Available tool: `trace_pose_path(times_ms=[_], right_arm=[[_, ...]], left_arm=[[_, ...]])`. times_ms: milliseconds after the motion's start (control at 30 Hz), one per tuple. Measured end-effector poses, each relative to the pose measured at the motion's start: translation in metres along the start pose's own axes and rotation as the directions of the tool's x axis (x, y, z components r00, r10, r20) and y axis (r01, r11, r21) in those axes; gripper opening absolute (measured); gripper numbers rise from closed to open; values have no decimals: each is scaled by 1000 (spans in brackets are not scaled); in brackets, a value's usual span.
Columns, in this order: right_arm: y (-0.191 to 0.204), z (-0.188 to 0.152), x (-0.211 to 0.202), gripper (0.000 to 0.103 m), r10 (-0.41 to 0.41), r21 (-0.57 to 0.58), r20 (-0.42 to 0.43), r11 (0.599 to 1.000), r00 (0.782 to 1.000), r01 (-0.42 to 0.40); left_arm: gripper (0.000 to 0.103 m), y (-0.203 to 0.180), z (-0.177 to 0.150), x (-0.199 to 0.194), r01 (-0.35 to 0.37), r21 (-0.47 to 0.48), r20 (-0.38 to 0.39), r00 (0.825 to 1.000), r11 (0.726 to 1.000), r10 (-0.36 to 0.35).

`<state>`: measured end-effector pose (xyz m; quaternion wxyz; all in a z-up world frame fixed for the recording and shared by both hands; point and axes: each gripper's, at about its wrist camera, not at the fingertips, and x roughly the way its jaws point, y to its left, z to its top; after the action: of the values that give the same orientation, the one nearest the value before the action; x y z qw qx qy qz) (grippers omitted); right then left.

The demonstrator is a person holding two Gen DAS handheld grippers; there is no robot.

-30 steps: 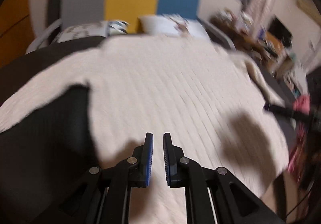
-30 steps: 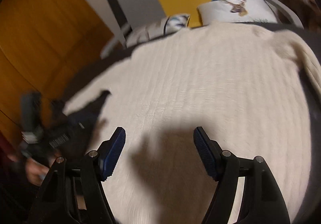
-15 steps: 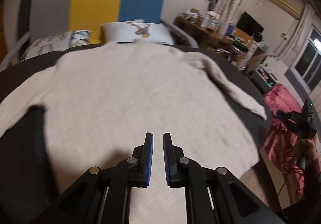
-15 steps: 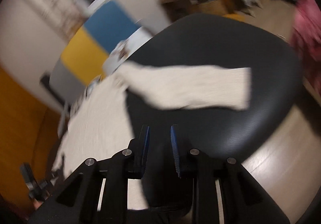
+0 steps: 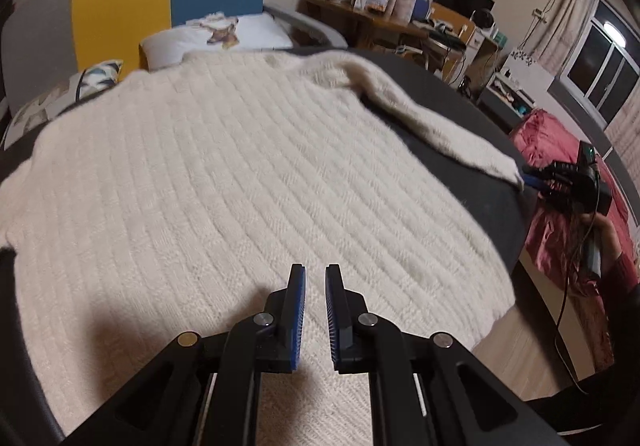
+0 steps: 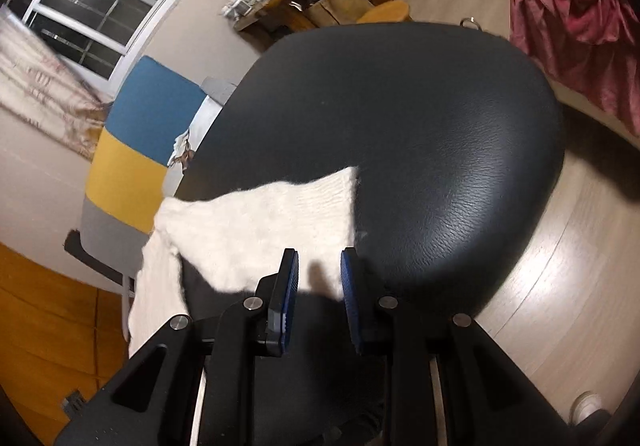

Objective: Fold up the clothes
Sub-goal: 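Grasp the other sleeve cuff with the right tool and pull it outward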

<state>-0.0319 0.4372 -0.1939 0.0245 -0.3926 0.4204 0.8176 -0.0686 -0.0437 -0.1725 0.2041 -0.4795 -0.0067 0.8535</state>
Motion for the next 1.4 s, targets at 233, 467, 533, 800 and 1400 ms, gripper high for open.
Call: trace_pose_path(times_ms=[233,467,533,800,1400], right_arm=[[3,3,17,25,-40,-39,0,998,999,40],[17,3,22,13,-123,-146,-9,982,992,120],[17,2,23,9,-124,-154,-13,981,992,121],[36,14,-4,7,-86,-234,7,968,996,86],[-15,42,1,15,47,22,-102,999,994,-45]], left_arm=[[9,18,-4,15,8,-59,-36,999,998,-10],[10,25,-3,23,19,-74,-49,999,997,-23],[10,25,-1,23,21,-70,-46,999,997,-24],[10,21,30,19,19,-38,-1,1000,999,-19],[10,7,98,18,14,47,78,997,999,-18]])
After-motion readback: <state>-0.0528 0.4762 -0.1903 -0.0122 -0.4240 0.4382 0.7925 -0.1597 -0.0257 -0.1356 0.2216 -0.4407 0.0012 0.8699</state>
